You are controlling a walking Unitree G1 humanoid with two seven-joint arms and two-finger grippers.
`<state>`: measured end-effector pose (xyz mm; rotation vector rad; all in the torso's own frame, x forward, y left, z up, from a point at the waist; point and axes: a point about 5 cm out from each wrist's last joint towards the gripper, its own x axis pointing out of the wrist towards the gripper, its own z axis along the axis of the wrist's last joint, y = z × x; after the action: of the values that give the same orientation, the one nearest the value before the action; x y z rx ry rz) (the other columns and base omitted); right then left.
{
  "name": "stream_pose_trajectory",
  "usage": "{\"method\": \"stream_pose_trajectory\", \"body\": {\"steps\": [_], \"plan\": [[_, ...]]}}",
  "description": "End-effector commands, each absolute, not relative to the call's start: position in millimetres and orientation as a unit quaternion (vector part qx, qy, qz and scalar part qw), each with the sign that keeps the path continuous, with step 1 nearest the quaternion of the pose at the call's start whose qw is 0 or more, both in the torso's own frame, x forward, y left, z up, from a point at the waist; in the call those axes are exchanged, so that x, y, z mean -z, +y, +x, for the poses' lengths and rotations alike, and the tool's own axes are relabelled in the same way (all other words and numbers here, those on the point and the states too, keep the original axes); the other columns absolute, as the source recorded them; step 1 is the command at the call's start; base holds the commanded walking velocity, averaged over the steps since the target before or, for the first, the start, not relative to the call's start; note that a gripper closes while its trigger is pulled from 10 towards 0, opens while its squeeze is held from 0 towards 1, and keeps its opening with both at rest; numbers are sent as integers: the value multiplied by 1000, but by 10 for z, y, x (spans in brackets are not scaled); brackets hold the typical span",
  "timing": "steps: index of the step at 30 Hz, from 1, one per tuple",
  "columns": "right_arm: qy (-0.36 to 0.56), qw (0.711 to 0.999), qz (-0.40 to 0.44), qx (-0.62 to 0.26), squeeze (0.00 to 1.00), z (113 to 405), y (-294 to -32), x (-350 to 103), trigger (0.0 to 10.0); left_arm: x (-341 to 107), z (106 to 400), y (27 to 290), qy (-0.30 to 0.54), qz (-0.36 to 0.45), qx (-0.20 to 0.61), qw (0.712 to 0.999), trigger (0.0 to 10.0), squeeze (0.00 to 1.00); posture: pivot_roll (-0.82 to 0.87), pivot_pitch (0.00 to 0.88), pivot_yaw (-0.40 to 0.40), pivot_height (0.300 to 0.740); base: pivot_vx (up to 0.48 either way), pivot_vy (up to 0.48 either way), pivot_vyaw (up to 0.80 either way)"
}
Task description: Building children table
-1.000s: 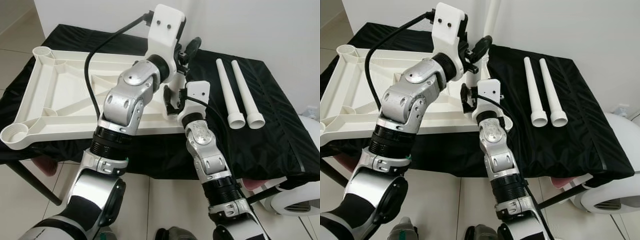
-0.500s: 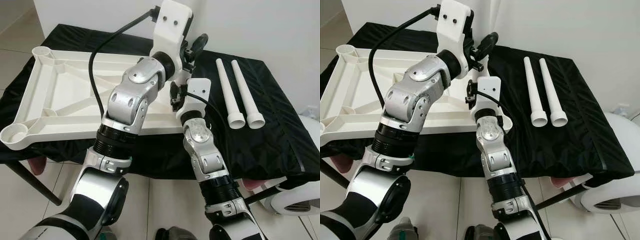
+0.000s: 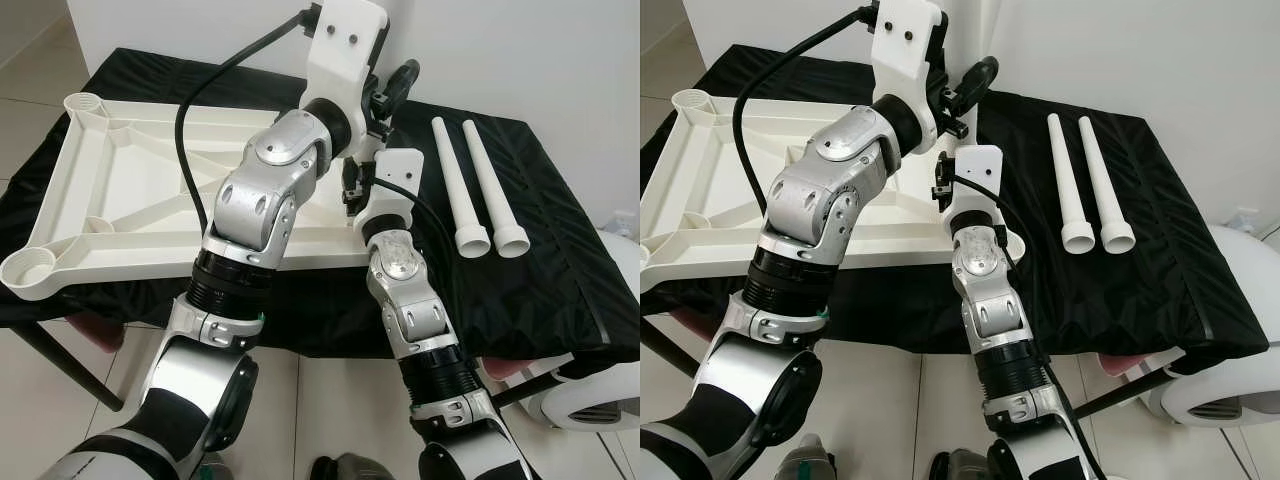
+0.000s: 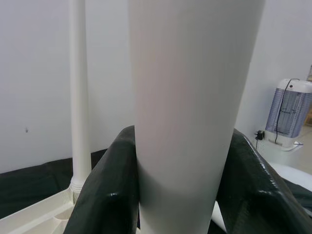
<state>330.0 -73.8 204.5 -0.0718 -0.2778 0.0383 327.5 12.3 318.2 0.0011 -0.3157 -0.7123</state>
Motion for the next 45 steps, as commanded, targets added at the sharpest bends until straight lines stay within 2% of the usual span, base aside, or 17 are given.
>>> {"method": "stream_pose_trajectory", "body": {"steps": [1,2,3,14,25,34,35,36,37,38,45], "plan": [[-122,992,-33,25,1000,3347,-932,-1983,10000,-3304,3228,98,-178,3,336,925,10000,0,93,1,-134,740,0,0,0],[-125,991,-36,29,1000,3346,-941,-1991,10000,-3306,3225,95,-178,3,337,924,10000,0,92,0,-134,740,0,0,0],[-129,989,-47,52,0,3350,-973,-2000,10000,-3310,3224,90,-179,2,338,924,10000,0,93,0,-134,740,0,0,0],[-131,988,-53,58,0,3377,-996,-2012,10000,-3318,3215,77,-181,2,342,922,10000,0,94,0,-135,740,0,0,0],[-148,979,-135,39,0,3435,-1002,-1995,10000,-3322,3194,44,-180,3,351,919,10000,0,95,1,-133,740,0,0,0],[-142,978,-149,32,0,3435,-1005,-1940,10000,-3328,3189,36,-181,1,353,918,10000,0,94,2,-131,740,0,0,0],[-142,977,-153,34,0,3436,-1016,-1923,7725,-3333,3190,37,-181,0,353,918,10000,0,92,3,-128,740,0,0,0],[-142,977,-153,34,0,3436,-1016,-1923,7725,-3333,3190,37,-181,0,353,918,10000,0,92,3,-128,740,0,0,0],[-140,978,-152,40,0,3437,-1030,-1909,2667,-3339,3190,39,-181,-1,354,918,10000,0,92,3,-127,740,0,0,0],[-140,978,-150,40,0,3440,-1036,-1901,0,-3343,3190,40,-181,-2,354,917,10000,0,91,3,-126,740,0,0,0],[-150,976,-153,43,0,3444,-1043,-1914,0,-3343,3187,33,-180,-5,358,916,10000,0,91,1,-126,740,0,0,0]]}}
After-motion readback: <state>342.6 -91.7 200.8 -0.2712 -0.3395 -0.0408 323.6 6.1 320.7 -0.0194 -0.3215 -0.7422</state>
